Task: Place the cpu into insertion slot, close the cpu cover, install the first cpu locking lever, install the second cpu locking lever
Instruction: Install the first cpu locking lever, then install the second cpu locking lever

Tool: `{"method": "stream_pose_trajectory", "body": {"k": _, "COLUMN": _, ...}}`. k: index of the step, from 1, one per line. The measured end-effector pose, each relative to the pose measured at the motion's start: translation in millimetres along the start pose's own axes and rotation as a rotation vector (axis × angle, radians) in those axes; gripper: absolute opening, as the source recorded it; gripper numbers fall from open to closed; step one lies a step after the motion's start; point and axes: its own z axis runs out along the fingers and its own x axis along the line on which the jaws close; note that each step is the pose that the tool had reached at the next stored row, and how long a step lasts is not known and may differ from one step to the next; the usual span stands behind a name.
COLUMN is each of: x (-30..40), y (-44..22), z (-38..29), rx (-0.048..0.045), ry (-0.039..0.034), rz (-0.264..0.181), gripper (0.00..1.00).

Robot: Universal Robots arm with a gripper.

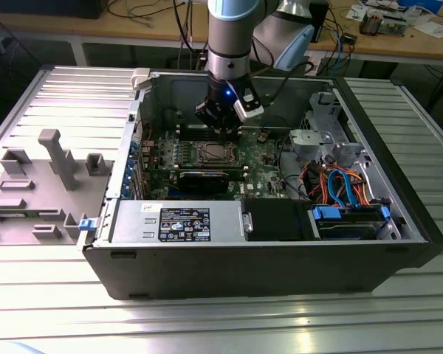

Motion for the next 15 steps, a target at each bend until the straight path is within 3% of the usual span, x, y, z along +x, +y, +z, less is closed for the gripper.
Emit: {"method": "stream_pose_trajectory", "body": {"k": 15, "x": 0.1, "y": -4.4, "z": -0.1, "rx": -0.0003, "ry": 0.0001, "rz": 0.0, "gripper": 0.11}}
